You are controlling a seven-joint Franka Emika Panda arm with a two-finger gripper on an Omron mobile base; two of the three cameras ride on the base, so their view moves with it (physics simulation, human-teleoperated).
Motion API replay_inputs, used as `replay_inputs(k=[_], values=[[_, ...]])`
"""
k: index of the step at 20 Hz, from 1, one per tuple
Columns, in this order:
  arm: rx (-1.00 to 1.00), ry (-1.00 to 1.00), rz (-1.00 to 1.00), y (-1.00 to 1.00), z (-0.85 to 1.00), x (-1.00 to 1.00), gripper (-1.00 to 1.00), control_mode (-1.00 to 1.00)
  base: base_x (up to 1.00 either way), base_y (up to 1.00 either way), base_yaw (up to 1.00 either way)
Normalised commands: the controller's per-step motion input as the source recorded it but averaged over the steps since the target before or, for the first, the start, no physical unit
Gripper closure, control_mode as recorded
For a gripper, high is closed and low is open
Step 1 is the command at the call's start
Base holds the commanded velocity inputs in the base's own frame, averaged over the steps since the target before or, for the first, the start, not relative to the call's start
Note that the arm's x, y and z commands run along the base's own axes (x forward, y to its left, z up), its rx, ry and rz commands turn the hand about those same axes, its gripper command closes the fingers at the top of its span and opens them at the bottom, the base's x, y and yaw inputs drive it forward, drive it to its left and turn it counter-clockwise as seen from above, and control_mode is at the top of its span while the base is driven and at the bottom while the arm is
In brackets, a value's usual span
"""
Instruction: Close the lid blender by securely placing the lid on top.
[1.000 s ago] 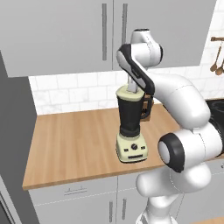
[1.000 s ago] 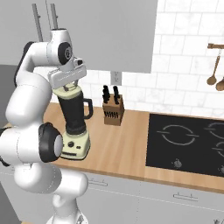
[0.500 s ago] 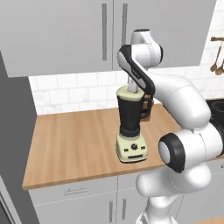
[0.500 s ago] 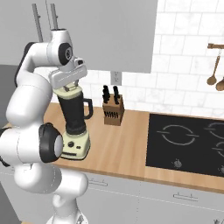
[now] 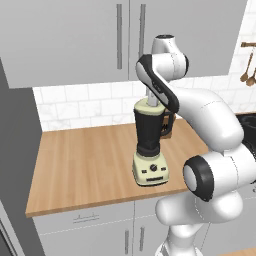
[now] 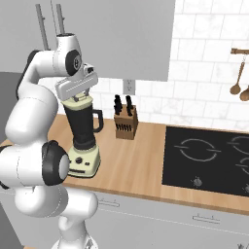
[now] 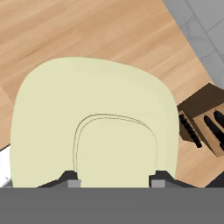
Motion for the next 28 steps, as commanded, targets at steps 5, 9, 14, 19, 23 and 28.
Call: replay_inputs(k=[5, 9, 14, 19, 23, 28], values=[[0.01, 0.0, -0.03, 0.03, -0.23, 0.0, 1.0, -1.0, 0.0, 0.0, 0.0], [0.06, -0.04, -0.03, 0.02, -0.13, 0.0, 1.0, -1.0, 0.0, 0.0, 0.0], [0.13, -0.08, -0.03, 0.01, 0.0, 0.0, 1.0, -1.0, 0.0, 0.0, 0.0], [0.12, -0.05, -0.03, 0.01, -0.07, 0.0, 1.0, -1.0, 0.0, 0.0, 0.0], [-0.01, -0.01, 0.0, 0.0, -0.37, 0.0, 1.0, -1.0, 0.0, 0.0, 0.0], [-0.09, 0.0, 0.0, 0.0, -0.16, 0.0, 1.0, -1.0, 0.0, 0.0, 0.0]])
